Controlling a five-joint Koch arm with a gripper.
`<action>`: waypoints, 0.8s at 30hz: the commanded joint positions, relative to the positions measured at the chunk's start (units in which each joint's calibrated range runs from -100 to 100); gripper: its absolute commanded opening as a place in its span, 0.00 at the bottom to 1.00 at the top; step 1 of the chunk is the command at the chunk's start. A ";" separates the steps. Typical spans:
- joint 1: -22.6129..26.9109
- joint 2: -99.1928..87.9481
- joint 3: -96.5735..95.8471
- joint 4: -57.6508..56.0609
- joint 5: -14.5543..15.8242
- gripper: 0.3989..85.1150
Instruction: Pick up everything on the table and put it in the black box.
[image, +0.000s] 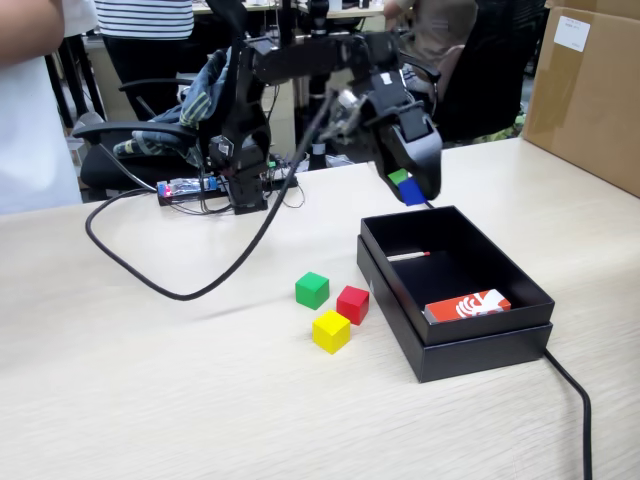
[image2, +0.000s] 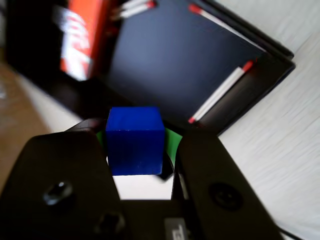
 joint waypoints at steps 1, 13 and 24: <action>0.83 5.25 4.54 -0.33 0.83 0.14; 0.98 21.20 8.62 -1.45 1.81 0.34; -4.79 -17.70 1.09 -8.11 0.63 0.47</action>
